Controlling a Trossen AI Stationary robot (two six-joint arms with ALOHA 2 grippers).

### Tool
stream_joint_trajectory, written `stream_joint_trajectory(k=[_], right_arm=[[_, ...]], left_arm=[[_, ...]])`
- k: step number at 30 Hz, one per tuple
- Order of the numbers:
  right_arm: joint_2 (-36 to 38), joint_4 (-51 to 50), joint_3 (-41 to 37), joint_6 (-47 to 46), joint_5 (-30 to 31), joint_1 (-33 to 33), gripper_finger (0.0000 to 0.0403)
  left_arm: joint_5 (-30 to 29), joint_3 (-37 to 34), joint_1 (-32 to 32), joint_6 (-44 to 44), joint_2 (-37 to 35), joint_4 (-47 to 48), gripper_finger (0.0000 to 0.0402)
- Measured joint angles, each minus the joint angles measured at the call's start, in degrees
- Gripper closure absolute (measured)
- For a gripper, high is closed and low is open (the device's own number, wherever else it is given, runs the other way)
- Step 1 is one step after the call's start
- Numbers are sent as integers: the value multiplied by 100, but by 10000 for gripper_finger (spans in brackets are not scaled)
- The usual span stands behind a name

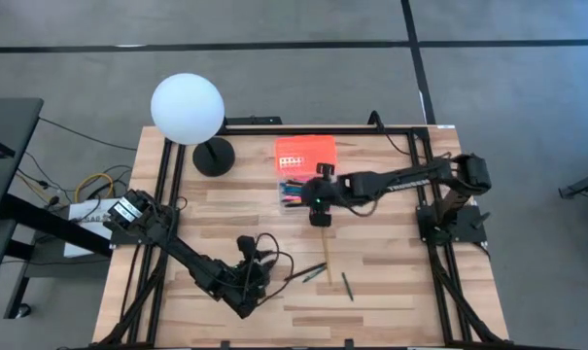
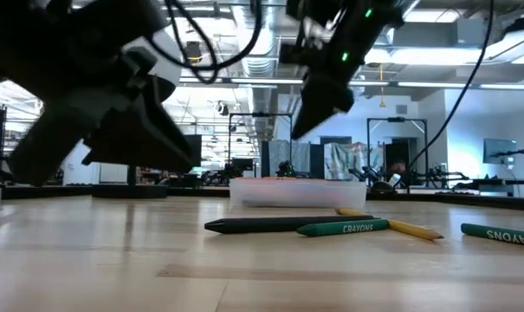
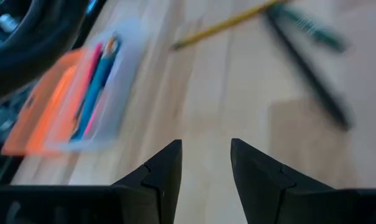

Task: Pick & place school supplies into a supply box
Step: Put the black pen into the orange supply box

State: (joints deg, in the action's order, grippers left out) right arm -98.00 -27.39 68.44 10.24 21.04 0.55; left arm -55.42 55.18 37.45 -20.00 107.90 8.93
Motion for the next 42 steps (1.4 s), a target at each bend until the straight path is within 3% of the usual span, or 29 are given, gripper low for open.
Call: stream_joint_trajectory(k=[5,13,24,32,42], right_arm=[[739,326,-459,101,4,391,268],[2233,980,-2027,-641,210,1048,285],[3819,2759,-4226,-1468,1583,2925,285],[4026,3391,-4643,-1531,2736,4458,285],[3296,3413,-4635,-2315,4148,5669,285]], left_arm=[[568,0,-92,1080,0,-1192,269],[2553,0,-677,1784,0,-2434,269],[3228,0,-1134,1909,0,-2694,269],[3565,9,-1235,2045,293,-3028,269],[3562,9,-1330,1973,402,-3138,269]])
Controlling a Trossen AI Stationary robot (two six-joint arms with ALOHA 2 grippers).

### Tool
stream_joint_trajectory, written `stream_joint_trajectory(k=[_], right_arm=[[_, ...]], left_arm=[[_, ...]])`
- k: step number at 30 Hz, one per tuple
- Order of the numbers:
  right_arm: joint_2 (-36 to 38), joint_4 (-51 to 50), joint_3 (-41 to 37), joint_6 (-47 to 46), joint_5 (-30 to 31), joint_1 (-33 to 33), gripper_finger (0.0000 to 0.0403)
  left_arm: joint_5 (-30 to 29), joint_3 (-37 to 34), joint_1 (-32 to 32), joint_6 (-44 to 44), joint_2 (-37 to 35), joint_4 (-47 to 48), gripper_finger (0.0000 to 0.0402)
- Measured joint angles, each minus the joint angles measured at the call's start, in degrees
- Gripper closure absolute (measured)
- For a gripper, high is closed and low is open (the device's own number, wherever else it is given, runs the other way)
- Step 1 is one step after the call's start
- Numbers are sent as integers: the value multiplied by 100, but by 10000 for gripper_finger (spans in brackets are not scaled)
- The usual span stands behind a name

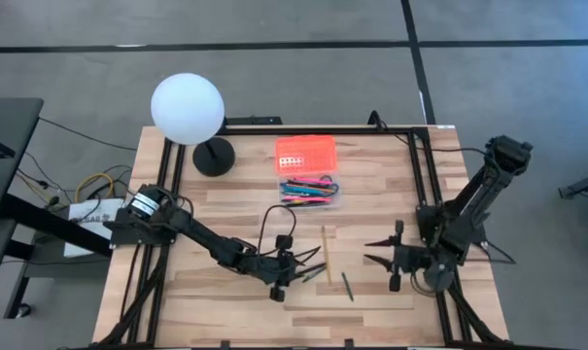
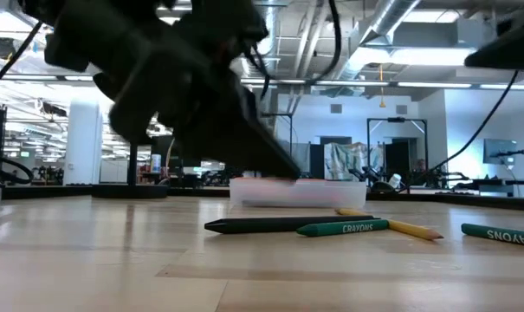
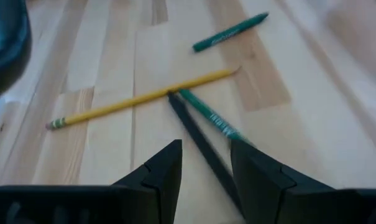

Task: Pick & place school supplies into a supply box
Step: Put the black pen into the orange supply box

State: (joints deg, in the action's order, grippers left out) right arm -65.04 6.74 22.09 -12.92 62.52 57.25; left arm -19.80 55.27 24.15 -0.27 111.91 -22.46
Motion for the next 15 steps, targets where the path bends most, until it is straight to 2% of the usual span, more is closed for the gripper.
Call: stream_joint_trajectory(k=[6,15], right_arm=[[-652,220,7,-255,587,306,285],[-692,427,12,-164,889,541,285]], left_arm=[[323,176,-108,-99,341,-100,269],[250,301,-143,-370,558,363,269]])
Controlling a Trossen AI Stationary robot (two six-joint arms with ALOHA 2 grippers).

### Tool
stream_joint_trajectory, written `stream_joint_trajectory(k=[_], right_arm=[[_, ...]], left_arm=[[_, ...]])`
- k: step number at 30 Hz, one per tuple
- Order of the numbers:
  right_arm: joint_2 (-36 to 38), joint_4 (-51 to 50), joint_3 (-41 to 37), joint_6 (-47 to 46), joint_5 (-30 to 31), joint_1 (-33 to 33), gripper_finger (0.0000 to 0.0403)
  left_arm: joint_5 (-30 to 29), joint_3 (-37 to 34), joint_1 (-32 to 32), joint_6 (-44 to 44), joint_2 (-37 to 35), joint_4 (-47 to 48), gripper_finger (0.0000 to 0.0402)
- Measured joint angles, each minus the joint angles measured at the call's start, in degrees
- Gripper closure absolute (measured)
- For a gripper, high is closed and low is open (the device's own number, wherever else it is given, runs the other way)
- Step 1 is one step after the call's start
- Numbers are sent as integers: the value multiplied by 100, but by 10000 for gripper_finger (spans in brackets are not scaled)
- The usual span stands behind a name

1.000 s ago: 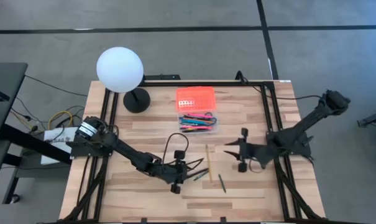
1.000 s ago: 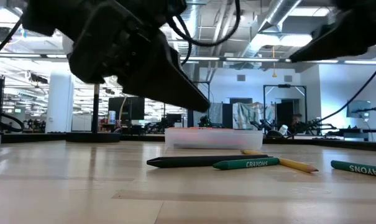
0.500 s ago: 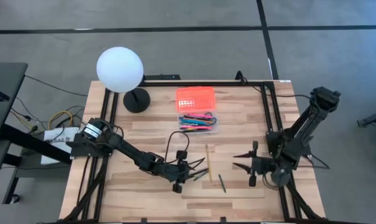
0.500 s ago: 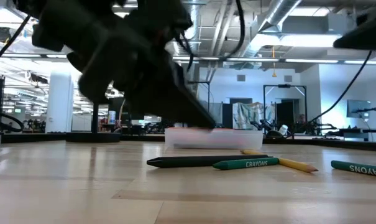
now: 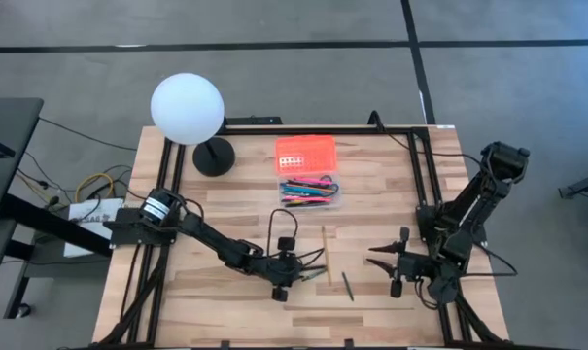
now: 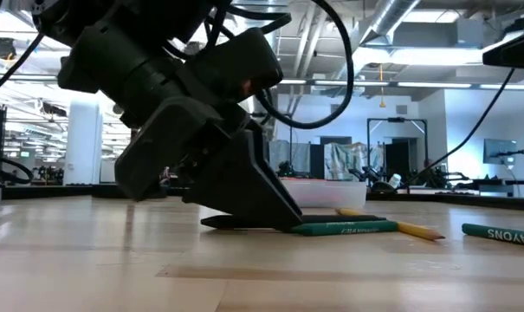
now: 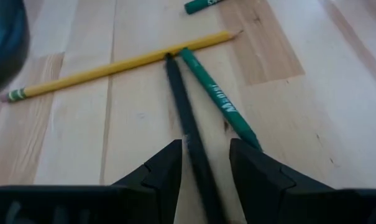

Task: Pick & place school supplies into a supply box
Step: Put the black pen into the orange supply box

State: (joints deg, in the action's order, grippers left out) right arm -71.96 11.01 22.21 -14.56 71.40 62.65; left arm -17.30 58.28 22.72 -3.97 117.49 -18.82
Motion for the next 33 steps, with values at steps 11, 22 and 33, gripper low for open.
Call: stream_joint_trajectory(k=[11,22,33], right_arm=[[-3,-2,1,-3,52,-11,285],[-3,-34,1,-6,50,-15,285],[-3,-85,1,-51,43,-15,285]], left_arm=[[-360,15,-129,-540,4,365,294],[-348,22,-566,-897,-8,1037,381],[934,549,-948,-1204,-46,2380,347]])
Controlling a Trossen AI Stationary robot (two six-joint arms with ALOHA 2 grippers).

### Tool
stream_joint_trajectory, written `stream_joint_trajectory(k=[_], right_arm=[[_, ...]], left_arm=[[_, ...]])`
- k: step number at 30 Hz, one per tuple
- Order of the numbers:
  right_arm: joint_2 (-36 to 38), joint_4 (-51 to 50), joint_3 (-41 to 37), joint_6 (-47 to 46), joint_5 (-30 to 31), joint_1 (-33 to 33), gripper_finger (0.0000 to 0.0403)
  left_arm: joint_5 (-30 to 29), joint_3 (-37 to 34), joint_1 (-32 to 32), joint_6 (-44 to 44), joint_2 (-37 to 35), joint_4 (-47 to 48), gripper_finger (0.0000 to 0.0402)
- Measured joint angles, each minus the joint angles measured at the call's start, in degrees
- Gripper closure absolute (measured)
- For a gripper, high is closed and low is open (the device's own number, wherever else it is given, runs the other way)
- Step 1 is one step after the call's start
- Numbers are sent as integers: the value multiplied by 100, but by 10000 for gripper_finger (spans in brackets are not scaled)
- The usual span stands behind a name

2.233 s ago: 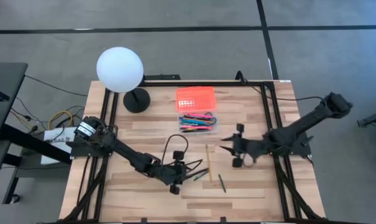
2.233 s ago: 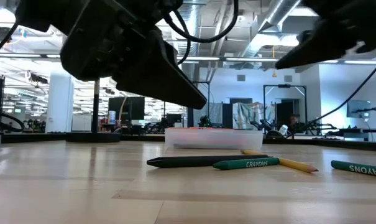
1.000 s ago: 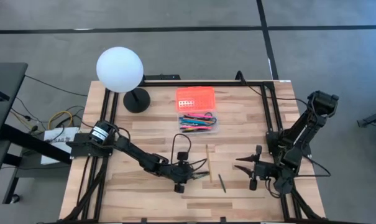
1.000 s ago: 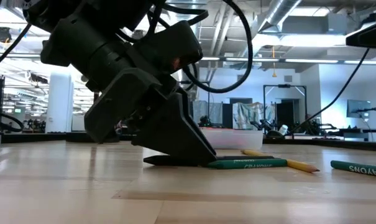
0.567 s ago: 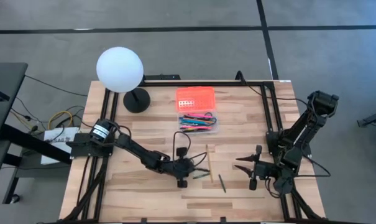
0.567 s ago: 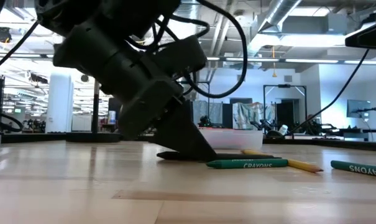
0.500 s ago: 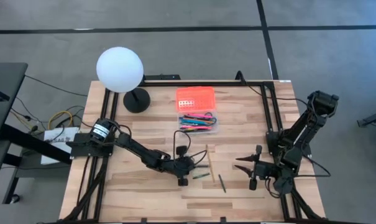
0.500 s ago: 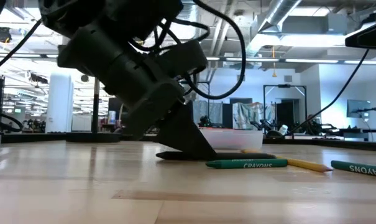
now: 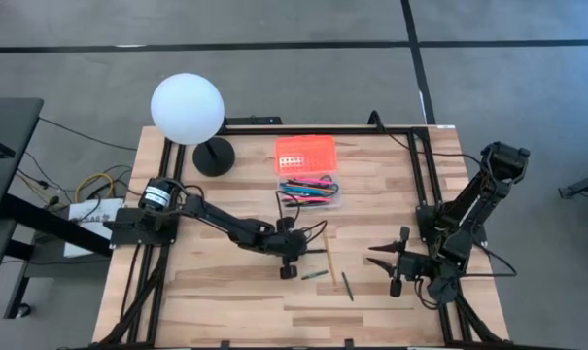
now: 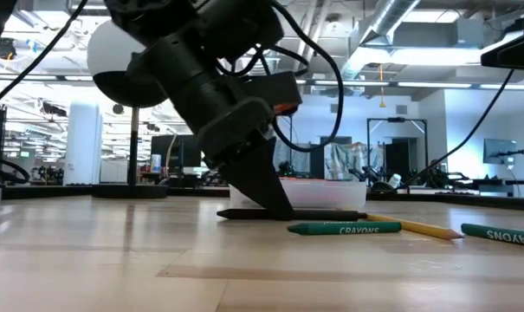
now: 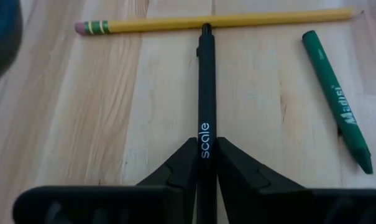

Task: Pick & place school supplies into a supply box
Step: Put the black pen into the orange supply box

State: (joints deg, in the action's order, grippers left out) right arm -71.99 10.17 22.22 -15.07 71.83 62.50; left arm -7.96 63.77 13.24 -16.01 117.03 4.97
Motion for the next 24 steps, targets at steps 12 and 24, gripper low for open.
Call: stream_joint_trajectory(k=[12,24], right_arm=[[0,-21,0,-63,-129,0,285],[-2,-688,-4,-895,-129,0,285]], left_arm=[[287,787,-40,383,24,1834,377],[302,1088,-29,386,22,3028,379]])
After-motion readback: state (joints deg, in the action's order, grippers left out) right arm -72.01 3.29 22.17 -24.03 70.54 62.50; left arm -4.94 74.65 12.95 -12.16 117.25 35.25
